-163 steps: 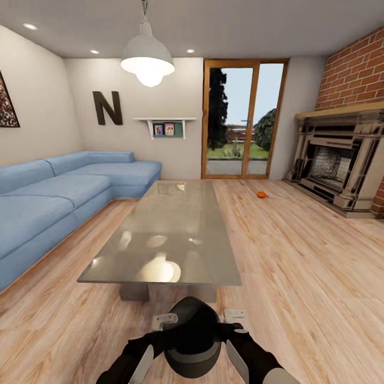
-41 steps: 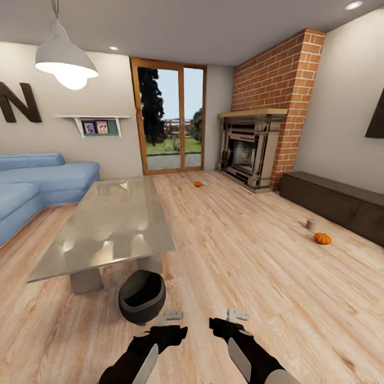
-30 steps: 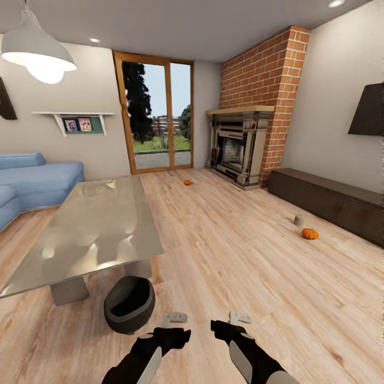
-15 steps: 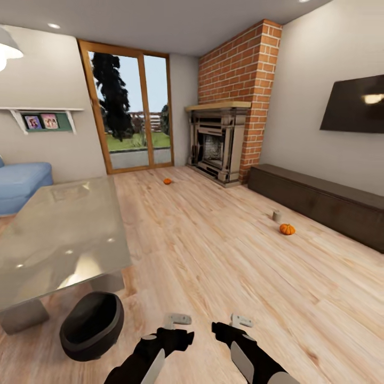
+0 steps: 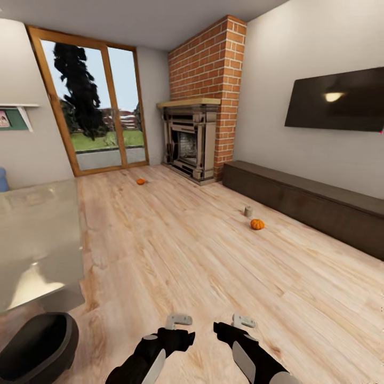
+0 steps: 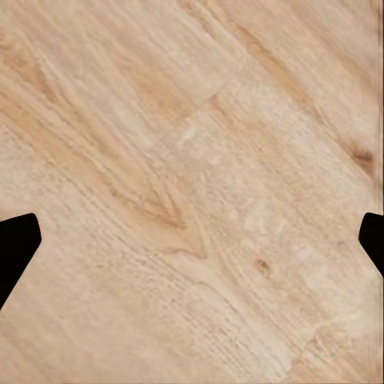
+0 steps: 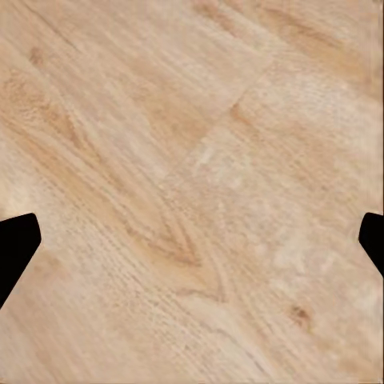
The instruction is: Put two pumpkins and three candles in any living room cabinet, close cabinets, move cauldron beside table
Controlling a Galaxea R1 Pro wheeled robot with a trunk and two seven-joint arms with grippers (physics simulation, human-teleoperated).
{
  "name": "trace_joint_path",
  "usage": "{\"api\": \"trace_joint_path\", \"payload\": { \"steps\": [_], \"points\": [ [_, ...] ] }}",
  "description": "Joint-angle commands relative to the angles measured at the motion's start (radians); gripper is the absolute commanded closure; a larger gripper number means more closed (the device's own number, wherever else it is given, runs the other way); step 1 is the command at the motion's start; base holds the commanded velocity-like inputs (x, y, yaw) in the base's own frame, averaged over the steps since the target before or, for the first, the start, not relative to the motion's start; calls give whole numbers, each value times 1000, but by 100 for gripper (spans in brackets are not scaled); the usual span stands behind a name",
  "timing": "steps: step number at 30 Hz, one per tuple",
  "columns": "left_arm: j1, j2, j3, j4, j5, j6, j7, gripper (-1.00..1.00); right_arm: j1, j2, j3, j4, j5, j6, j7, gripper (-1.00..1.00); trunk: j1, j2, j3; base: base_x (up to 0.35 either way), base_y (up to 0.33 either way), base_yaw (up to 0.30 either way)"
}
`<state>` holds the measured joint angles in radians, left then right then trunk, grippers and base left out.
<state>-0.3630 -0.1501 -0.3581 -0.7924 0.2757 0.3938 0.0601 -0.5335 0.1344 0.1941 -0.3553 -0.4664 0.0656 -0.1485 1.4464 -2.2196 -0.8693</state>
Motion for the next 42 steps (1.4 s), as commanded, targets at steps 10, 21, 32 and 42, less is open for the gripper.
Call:
{"api": "trace_joint_path", "payload": {
  "steps": [10,21,32,42],
  "points": [
    [0,0,-2,-2,10,8,6,-100,0,-1,8,6,-6,5,-8,-100,0,0,-10,257,-262,-239],
    [0,0,-2,-2,11,8,6,-100,0,-1,8,19,-6,5,-8,-100,0,0,-20,273,-239,-240],
    [0,0,-2,-2,14,10,6,-100,0,-1,8,21,-6,5,-8,-100,0,0,-31,321,-155,-240],
    [-1,0,-3,-2,15,10,6,-100,0,-1,8,24,-6,5,-8,-100,0,0,-40,332,-122,-241]
  ]
}}
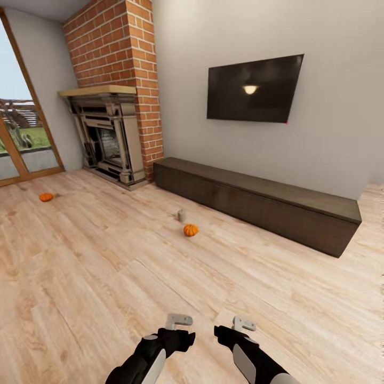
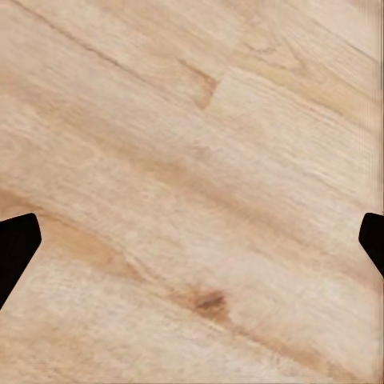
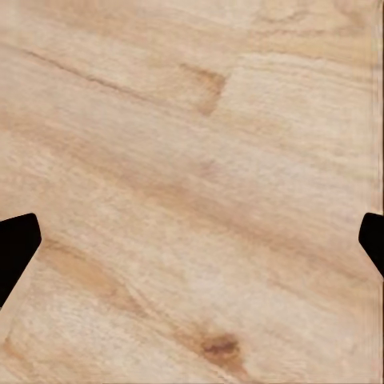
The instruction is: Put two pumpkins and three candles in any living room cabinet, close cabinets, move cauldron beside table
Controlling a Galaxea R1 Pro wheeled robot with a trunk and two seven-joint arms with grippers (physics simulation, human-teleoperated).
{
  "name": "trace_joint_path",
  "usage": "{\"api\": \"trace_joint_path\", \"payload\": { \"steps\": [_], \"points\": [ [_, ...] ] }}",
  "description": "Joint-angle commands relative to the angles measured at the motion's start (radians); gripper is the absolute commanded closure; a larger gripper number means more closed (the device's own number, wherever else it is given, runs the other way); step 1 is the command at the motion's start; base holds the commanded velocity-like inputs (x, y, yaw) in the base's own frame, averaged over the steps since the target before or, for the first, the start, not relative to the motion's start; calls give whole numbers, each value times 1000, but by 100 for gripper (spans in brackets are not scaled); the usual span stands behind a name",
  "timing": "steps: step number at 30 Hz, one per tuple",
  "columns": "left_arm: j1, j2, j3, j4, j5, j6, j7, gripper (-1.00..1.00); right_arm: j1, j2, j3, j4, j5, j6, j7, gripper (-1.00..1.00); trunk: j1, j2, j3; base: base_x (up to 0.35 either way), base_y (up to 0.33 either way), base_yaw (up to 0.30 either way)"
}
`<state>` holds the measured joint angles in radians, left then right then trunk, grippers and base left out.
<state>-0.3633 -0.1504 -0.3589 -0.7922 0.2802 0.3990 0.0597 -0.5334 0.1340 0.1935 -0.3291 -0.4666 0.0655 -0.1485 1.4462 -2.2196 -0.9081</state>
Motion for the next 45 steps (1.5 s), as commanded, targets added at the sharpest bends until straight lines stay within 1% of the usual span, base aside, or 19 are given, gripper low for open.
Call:
{"api": "trace_joint_path", "payload": {
  "steps": [1,15,21,29,36,45],
  "points": [
    [0,1,-2,-2,10,5,6,-100,0,-1,9,-1,-6,5,-8,-100,0,0,-2,332,-122,-241],
    [0,0,-2,0,12,6,6,-100,0,0,7,15,-11,4,-8,-100,0,0,-15,332,-122,-241],
    [0,1,-2,-2,11,6,5,-100,0,-1,9,16,-62,4,-7,-100,0,0,-20,332,-118,-241],
    [0,1,-2,-2,11,6,5,-100,0,-1,9,16,-72,4,-6,-100,0,0,-28,338,-31,-241],
    [0,2,-2,-2,12,7,5,-100,0,-1,9,16,-72,4,-6,-100,0,0,-34,339,84,-241],
    [0,2,-2,-3,13,7,5,-100,0,-1,9,16,-72,4,-6,-100,0,0,-42,301,211,-242]
  ]
}}
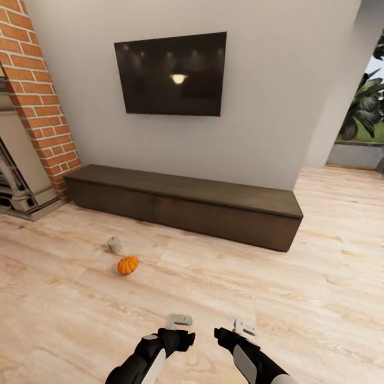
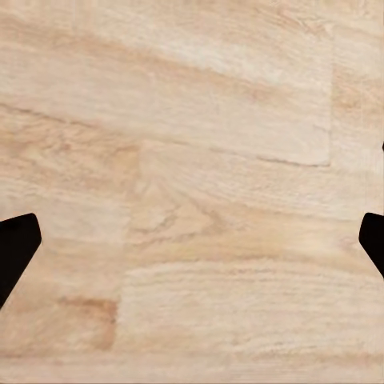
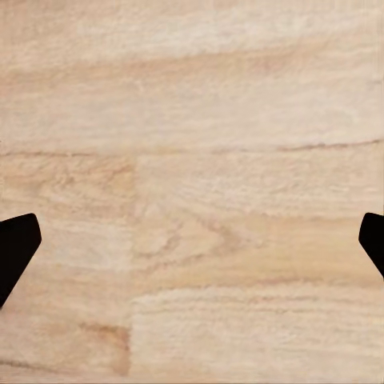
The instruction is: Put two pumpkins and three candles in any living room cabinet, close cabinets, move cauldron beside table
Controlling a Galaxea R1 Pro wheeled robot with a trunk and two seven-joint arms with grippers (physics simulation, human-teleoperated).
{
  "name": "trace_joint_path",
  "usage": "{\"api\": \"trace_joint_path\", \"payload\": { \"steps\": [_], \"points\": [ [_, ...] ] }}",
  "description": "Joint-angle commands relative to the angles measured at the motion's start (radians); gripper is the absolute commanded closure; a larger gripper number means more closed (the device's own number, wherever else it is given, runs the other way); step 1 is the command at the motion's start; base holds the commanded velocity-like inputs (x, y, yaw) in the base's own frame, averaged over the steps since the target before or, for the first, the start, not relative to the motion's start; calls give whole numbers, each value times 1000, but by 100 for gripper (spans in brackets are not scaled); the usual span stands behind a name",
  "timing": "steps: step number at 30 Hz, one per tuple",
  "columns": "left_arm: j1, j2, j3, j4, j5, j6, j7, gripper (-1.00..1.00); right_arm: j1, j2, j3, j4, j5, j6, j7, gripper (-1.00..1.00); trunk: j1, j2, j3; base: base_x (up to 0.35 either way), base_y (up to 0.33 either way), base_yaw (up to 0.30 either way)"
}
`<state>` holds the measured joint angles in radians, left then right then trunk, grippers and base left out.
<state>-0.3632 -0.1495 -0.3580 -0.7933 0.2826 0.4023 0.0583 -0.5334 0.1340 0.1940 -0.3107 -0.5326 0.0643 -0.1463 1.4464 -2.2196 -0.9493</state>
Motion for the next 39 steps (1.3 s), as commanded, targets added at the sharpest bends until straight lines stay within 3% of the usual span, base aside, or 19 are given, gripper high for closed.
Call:
{"api": "trace_joint_path", "payload": {
  "steps": [1,24,39],
  "points": [
    [0,1,-3,-2,10,4,6,-100,0,-1,8,-2,-6,5,-9,-100,0,0,-2,263,247,-242],
    [0,1,-3,-3,10,4,6,-100,0,-2,7,4,-7,5,-9,-100,0,0,-22,194,260,-242],
    [0,-1,-3,-3,9,3,6,-100,0,-2,9,4,-6,6,-13,-100,0,0,-34,329,-16,-217]
  ]
}}
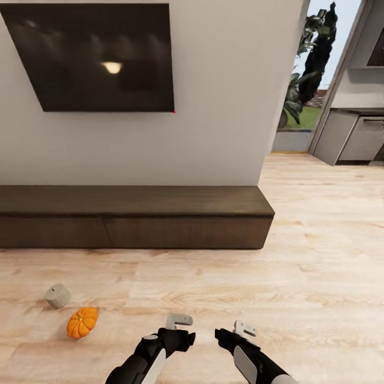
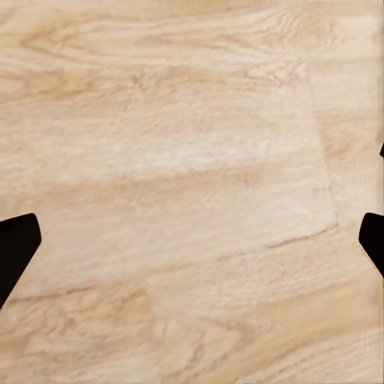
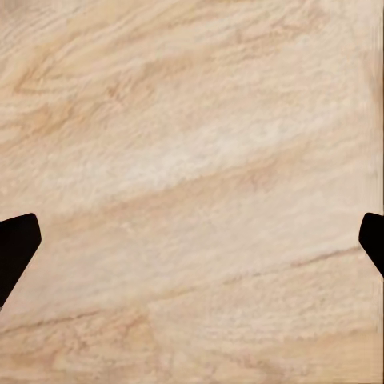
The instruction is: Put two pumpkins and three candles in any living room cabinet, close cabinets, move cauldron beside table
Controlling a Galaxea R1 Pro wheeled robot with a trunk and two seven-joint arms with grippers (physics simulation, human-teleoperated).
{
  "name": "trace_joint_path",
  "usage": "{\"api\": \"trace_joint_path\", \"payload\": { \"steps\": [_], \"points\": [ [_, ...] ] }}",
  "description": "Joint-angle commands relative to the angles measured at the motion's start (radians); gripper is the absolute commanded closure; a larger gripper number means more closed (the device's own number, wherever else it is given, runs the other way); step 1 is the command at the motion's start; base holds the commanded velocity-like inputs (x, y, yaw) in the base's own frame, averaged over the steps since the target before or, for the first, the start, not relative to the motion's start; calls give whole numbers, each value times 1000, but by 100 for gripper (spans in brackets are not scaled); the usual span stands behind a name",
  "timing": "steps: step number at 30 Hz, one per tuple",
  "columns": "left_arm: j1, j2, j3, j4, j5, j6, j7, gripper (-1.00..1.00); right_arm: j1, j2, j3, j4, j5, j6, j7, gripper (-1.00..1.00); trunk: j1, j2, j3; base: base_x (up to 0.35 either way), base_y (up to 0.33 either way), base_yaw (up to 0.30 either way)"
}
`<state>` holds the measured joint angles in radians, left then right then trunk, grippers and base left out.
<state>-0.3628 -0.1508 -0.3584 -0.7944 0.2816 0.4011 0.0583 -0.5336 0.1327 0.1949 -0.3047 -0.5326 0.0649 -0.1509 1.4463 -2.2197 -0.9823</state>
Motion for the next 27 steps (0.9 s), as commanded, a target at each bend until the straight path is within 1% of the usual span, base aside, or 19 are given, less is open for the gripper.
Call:
{"api": "trace_joint_path", "payload": {
  "steps": [1,7,11,13,15,18,20,23,25,27],
  "points": [
    [0,0,-2,-2,10,5,6,-100,0,-1,9,-2,-4,5,-8,-100,0,0,-1,317,-127,-42],
    [0,0,-2,-2,10,4,6,-100,0,-1,11,16,-1,5,-5,-100,0,0,-2,307,-35,-12],
    [0,0,-2,-2,10,4,6,-100,0,-1,12,38,4,4,-4,-100,0,0,-2,123,-4,-1],
    [11,12,9,10,9,-2,12,-100,1,11,23,49,-8,16,7,-100,0,0,-2,0,0,0],
    [23,23,17,3,9,-2,12,-100,1,20,23,60,-19,27,18,-100,0,0,-2,0,0,0],
    [38,40,14,-2,8,-8,9,-100,2,18,18,62,-33,44,35,-100,0,0,-2,0,0,0],
    [49,52,13,9,4,-19,8,-100,1,17,15,74,-31,55,46,-100,0,0,-2,0,0,0],
    [66,69,15,26,12,-36,0,-100,2,16,15,91,-29,72,63,-100,0,0,-2,0,0,0],
    [77,66,11,38,7,-47,-4,-100,2,16,15,102,-29,83,74,-100,0,0,-2,23,0,0],
    [77,55,23,26,1,-54,-15,-100,1,19,26,110,-24,75,70,-100,0,0,-2,0,0,0]
  ]
}}
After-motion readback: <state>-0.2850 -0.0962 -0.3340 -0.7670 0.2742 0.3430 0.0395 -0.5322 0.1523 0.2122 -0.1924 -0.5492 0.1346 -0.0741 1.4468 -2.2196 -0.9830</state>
